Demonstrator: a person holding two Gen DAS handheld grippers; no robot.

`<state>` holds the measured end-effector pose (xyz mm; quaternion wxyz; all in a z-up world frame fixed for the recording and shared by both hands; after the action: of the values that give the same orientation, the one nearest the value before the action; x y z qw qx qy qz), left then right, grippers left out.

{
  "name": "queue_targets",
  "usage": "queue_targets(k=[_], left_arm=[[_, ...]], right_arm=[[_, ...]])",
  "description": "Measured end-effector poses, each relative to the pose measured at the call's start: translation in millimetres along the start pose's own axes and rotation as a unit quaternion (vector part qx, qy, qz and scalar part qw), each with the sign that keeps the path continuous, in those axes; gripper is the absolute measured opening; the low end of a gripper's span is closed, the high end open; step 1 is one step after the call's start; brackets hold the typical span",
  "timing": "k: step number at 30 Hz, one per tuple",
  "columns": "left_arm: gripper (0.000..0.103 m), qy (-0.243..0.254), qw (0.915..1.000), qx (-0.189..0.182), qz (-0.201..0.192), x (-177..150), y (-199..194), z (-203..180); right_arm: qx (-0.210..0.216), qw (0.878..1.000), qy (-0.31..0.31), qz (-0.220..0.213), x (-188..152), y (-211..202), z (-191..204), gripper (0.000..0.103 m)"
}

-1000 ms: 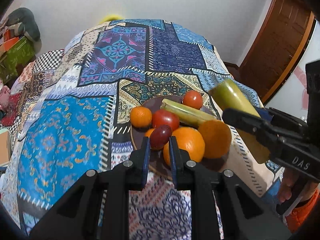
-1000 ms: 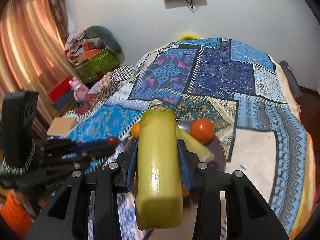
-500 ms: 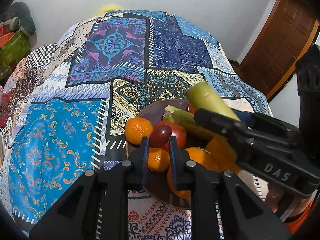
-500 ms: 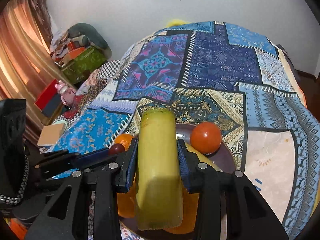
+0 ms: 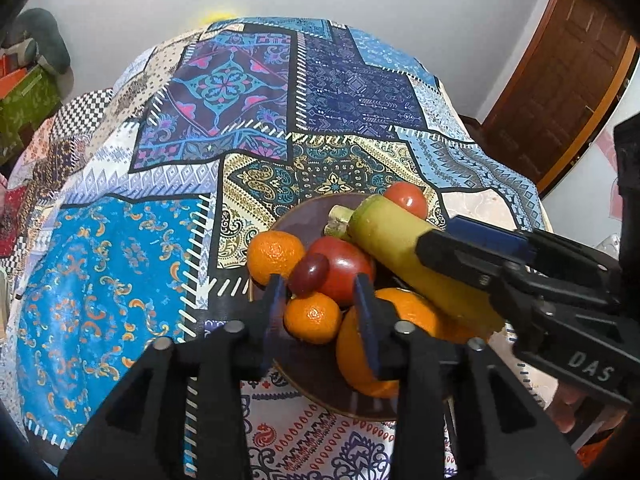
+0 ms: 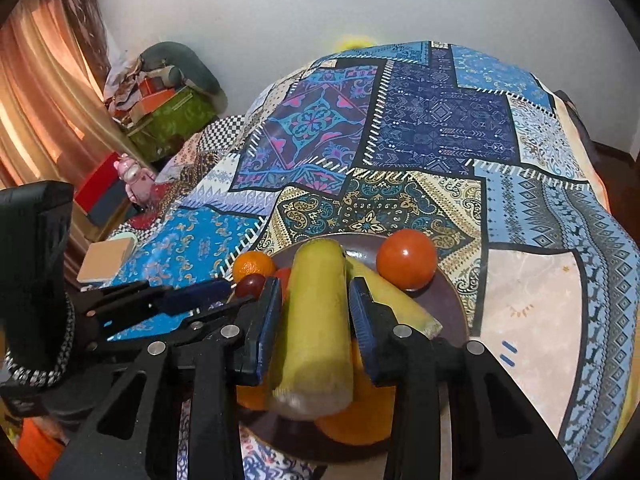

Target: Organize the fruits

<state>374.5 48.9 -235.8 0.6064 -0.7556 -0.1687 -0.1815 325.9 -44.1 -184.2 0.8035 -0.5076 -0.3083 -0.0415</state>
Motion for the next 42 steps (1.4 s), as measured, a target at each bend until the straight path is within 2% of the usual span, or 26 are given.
queue_targets(k=[6,14,18,23,25,27,29,32,36,40,42], left_arm=[[0.039,-0.004,0.9999,-0.005,-0.015,0,-22,-5],[0.039,0.003,0.9937,0.006,-0.112,0,-111,-27],[0.039,0.017,0.9850,0.012,-0.171,-6,-167,-47],[0.039,0.043,0.9693,0.023,-0.241,-23,-240,-77],[0.042,0.049,0.9621,0.027,-0.267,-33,-268,-87],[0.050,0.049,0.9563,0.029,-0.287,-42,-290,-94],[0.051,0.048,0.9516,0.025,-0.303,-53,-311,-101],[0.053,0.050,0.9473,0.025,-0.315,-68,-330,-108],[0.066,0.056,0.9398,0.039,-0.335,-86,-348,-116],[0.078,0.056,0.9382,0.043,-0.339,-99,-356,-118],[0.088,0.054,0.9378,0.042,-0.340,-103,-356,-118]], right_arm=[[0.001,1.000,-0.007,-0.019,-2,-24,0,0.033],[-0.026,0.995,-0.034,-0.092,-2,-95,13,0.034],[-0.043,0.988,-0.053,-0.135,-4,-139,26,0.034],[-0.061,0.975,-0.073,-0.202,-15,-203,46,0.042],[-0.060,0.971,-0.075,-0.220,-20,-223,52,0.044],[-0.057,0.966,-0.076,-0.239,-28,-243,59,0.046],[-0.057,0.962,-0.076,-0.256,-35,-259,65,0.050],[-0.057,0.956,-0.078,-0.276,-47,-277,74,0.057],[-0.060,0.953,-0.076,-0.288,-59,-286,79,0.071],[-0.079,0.947,-0.073,-0.303,-66,-289,79,0.087],[-0.085,0.945,-0.070,-0.307,-69,-290,79,0.092]])
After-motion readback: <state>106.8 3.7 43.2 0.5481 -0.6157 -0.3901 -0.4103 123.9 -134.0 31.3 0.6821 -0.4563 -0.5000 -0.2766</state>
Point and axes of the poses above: each gripper's, at about its wrist camera, not at the fingertips, and y roughly the way its jaws point, z to its left, x to its top, the point moved 8 cm from there along y, roughly the way its jaws point, and after that the axes turned 5 degrees about z, right-handed, at the moved point
